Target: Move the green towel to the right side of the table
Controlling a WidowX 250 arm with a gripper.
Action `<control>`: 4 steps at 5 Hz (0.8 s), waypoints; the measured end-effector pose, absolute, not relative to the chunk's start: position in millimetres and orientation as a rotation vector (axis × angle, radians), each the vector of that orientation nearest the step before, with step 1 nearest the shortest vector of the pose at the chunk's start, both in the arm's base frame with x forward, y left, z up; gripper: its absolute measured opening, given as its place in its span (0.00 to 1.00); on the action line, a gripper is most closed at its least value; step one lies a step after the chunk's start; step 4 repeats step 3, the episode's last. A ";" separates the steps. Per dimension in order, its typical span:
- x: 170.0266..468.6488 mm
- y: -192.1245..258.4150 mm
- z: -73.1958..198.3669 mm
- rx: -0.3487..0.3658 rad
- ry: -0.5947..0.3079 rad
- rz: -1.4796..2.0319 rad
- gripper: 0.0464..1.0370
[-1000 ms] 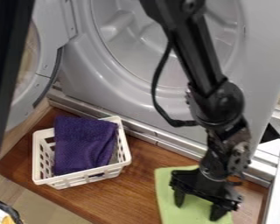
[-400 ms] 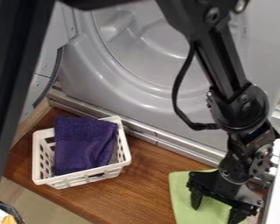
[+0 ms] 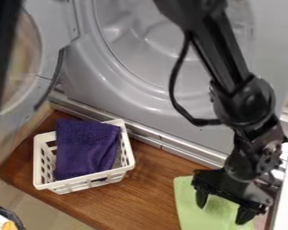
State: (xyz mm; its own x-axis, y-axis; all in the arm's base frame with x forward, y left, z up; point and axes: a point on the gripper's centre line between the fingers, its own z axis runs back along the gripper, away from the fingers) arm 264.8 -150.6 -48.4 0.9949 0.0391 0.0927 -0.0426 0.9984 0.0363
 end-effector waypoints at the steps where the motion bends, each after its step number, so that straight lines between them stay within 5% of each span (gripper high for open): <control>1: 261.1 -146.3 -32.4 0.022 -0.104 0.055 0.96; 4: 250.2 -138.2 5.5 -0.039 -0.185 0.088 0.96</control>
